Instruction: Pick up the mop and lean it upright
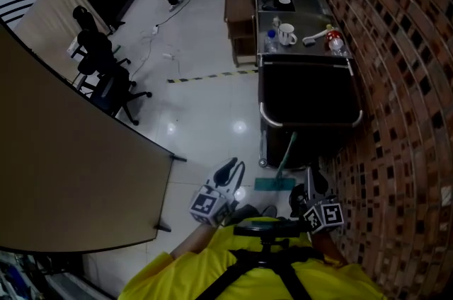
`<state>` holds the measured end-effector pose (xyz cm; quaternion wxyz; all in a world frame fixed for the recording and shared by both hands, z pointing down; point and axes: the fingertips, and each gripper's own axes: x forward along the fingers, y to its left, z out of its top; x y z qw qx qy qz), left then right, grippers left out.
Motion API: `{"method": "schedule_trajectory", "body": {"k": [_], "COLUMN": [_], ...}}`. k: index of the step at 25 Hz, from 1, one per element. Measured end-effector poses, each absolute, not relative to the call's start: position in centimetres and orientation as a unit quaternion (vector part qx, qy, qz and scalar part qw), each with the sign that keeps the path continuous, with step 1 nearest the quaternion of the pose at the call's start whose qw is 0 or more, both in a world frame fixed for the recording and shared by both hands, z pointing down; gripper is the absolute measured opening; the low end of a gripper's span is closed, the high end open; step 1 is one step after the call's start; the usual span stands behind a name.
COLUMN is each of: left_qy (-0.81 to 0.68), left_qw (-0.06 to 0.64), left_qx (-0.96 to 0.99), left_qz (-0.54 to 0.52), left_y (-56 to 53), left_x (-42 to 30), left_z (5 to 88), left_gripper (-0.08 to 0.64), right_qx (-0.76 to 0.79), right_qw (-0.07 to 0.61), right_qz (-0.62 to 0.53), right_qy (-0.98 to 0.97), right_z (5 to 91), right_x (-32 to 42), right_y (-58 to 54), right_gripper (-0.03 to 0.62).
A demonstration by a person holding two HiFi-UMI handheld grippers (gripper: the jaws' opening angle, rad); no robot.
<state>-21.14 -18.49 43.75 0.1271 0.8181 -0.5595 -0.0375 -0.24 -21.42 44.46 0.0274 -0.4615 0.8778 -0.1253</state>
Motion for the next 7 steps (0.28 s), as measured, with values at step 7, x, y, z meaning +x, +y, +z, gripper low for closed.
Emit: {"method": "schedule_trajectory", "body": {"k": [7], "left_qy": [-0.563], "left_qw": [0.119], "left_qx": [0.817], "left_qz": [-0.031], "left_y": [-19.4], "left_x": [-21.2], "left_z": [44.1], "left_gripper": [0.089], "right_qx": [-0.459], "right_qw": [0.026], "right_qz": [-0.114], "right_qy": [0.881], "right_z": [44.5], "right_x": [-0.3], "right_y": [-22.5], "right_gripper": [0.005]}}
